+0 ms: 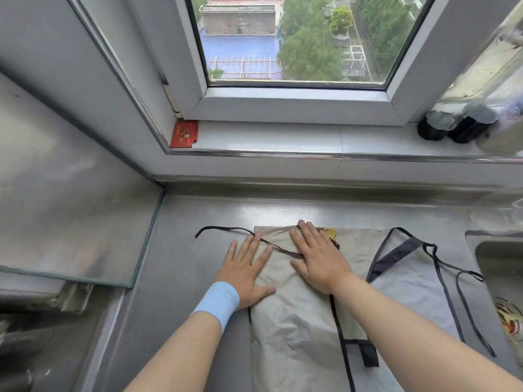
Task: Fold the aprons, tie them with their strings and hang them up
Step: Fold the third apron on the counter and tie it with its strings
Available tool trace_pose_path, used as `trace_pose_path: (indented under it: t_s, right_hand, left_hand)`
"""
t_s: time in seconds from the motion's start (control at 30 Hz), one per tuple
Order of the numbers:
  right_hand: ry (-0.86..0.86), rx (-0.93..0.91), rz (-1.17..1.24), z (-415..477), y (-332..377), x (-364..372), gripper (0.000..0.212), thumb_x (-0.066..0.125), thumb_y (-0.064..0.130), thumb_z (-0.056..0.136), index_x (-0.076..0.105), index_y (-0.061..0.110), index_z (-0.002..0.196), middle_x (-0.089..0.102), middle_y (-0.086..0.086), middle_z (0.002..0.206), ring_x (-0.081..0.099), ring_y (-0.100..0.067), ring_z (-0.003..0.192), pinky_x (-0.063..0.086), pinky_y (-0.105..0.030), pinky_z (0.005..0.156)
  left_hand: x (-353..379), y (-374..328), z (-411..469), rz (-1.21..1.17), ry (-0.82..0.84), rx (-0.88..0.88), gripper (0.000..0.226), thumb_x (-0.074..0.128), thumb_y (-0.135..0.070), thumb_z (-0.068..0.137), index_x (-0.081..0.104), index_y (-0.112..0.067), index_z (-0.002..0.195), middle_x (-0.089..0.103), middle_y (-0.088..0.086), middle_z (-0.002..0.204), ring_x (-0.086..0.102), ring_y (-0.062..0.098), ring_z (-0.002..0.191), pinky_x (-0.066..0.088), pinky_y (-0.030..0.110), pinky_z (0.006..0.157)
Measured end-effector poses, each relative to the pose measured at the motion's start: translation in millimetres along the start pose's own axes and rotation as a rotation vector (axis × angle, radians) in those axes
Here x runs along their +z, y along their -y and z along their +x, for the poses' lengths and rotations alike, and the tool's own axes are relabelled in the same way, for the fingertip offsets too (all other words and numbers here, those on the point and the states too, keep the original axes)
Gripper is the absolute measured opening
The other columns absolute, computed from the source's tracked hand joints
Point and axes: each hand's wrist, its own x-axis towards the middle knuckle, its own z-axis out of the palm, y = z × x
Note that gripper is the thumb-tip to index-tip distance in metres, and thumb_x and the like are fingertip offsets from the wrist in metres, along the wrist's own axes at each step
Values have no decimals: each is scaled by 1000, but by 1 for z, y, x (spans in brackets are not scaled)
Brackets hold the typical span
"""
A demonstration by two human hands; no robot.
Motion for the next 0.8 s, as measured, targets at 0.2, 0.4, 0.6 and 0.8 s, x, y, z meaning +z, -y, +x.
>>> trace_pose_path:
  t_s: [0.2, 0.4, 0.6, 0.8]
  right_hand:
    - [-319, -91, -77, 7, -7, -8, 35, 41, 38, 94, 67, 18, 104, 59, -9, 132, 56, -31, 120, 37, -48, 103]
    - [-456, 71, 18, 22, -16, -46, 14, 67, 27, 89, 70, 18, 78, 55, -5, 79, 54, -31, 69, 35, -31, 56]
    - [-287, 540, 499, 50, -22, -89, 38, 46, 17, 94, 64, 22, 126, 67, -6, 122, 59, -30, 111, 49, -33, 84]
    - [-420, 297, 356, 20, 17, -56, 57, 46, 7, 81, 50, 13, 138, 45, -14, 142, 48, -35, 126, 42, -44, 100]
  left_hand:
    - [-17, -14, 26, -108, -407, -74, 49, 62, -34, 77, 45, -26, 123, 45, 0, 132, 50, 24, 112, 41, 37, 89]
    - [-64, -18, 63, -151, -224, -205, 25, 44, -14, 94, 61, -20, 111, 63, 5, 106, 60, 32, 100, 46, 34, 74]
    - [-91, -12, 65, -783, -713, -402, 38, 55, 2, 85, 57, -14, 119, 44, 5, 131, 56, 19, 97, 47, 29, 88]
    - [-44, -25, 38, -272, -335, -74, 26, 48, -22, 94, 58, -17, 118, 48, 1, 133, 46, 24, 120, 42, 37, 96]
